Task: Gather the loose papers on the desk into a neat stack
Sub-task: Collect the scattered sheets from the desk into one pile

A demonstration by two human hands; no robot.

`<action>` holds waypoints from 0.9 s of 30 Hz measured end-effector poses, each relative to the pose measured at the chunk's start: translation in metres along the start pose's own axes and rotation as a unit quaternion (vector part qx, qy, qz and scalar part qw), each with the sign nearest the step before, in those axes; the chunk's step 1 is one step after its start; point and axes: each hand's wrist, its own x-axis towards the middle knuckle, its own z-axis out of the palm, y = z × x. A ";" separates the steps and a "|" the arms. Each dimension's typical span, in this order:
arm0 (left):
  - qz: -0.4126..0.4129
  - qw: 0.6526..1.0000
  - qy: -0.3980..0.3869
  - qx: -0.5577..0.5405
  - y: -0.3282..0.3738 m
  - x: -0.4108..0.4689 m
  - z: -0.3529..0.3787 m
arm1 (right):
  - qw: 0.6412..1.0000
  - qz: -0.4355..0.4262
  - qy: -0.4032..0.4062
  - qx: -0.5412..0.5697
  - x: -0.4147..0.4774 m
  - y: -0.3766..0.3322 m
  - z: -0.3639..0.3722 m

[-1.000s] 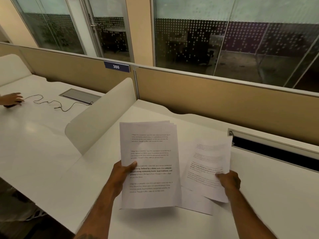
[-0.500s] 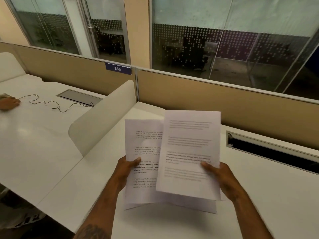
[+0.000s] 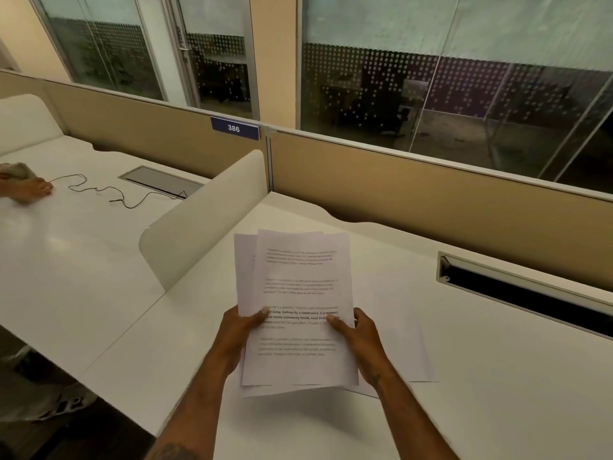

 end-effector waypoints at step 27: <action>0.018 0.999 0.037 -0.018 0.003 0.000 -0.039 | 0.901 0.030 0.426 -0.077 0.010 0.035 -0.132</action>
